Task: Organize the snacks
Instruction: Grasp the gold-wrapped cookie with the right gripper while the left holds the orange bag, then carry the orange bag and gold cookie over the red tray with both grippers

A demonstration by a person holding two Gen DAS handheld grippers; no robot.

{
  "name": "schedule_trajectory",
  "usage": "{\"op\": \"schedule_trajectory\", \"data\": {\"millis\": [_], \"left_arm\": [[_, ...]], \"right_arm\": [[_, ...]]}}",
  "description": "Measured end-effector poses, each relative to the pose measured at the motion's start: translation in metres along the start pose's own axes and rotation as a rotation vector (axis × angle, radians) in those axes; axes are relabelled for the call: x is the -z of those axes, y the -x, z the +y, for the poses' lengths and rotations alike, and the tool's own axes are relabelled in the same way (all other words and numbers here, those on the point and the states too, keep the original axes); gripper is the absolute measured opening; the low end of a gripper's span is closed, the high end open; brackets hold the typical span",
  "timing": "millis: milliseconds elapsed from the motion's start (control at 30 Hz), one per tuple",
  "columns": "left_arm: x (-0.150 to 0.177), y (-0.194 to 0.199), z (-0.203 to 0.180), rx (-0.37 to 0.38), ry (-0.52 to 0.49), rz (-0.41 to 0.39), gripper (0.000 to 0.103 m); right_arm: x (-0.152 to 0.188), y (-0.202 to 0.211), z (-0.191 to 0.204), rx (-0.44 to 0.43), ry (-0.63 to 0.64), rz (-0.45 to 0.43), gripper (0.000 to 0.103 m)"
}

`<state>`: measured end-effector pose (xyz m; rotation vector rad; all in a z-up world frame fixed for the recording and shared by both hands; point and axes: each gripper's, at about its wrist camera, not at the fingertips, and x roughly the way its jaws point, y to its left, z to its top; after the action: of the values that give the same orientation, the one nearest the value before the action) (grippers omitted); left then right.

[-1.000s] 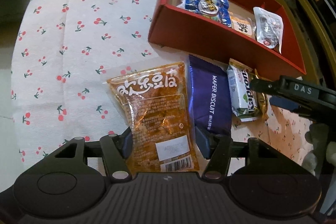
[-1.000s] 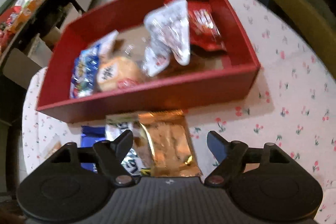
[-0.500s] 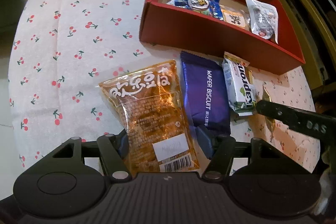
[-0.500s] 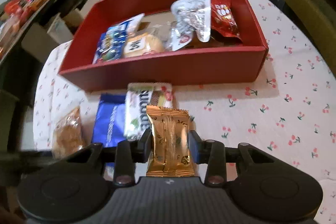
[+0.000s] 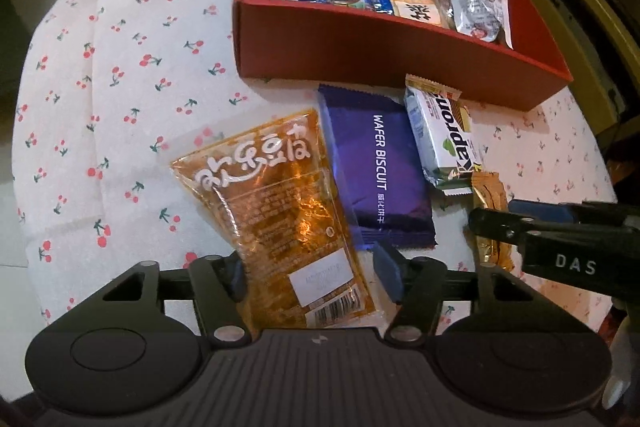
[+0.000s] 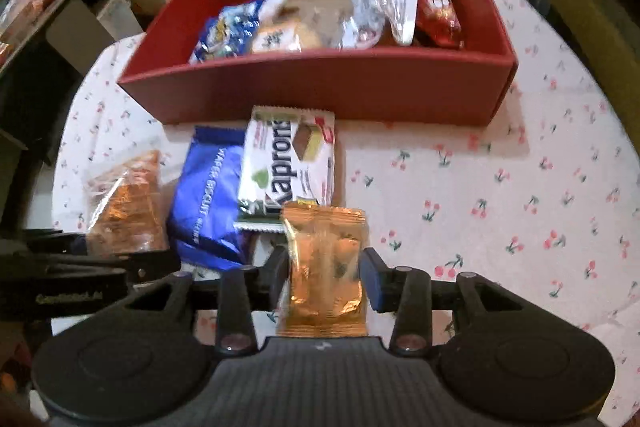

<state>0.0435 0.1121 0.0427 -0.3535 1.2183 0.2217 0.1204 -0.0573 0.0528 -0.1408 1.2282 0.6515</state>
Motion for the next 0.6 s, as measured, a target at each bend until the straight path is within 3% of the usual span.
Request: {"op": "schedule_trajectory", "data": {"millis": [100,233,267,300,600], "left_arm": [[0.001,-0.001,-0.004,-0.018,-0.02,-0.005,0.073],[0.003,-0.001,-0.007,-0.03,-0.042,-0.007,0.073],[0.004,0.0,-0.008,-0.035,-0.051,-0.008,0.068],[0.006,0.001,-0.01,-0.044,-0.06,-0.011,0.067],[0.009,0.019,-0.017,-0.03,-0.098,-0.047,0.046]], "right_arm": [[-0.001,-0.004,-0.002,0.004,0.004,0.006,0.059],[0.003,-0.003,-0.006,-0.019,-0.014,0.002,0.058],[0.004,-0.001,-0.004,-0.006,-0.004,0.001,0.048],[0.007,0.0,-0.004,0.005,0.009,-0.001,0.047],[0.016,0.023,0.014,0.037,0.062,-0.083,0.047]]}}
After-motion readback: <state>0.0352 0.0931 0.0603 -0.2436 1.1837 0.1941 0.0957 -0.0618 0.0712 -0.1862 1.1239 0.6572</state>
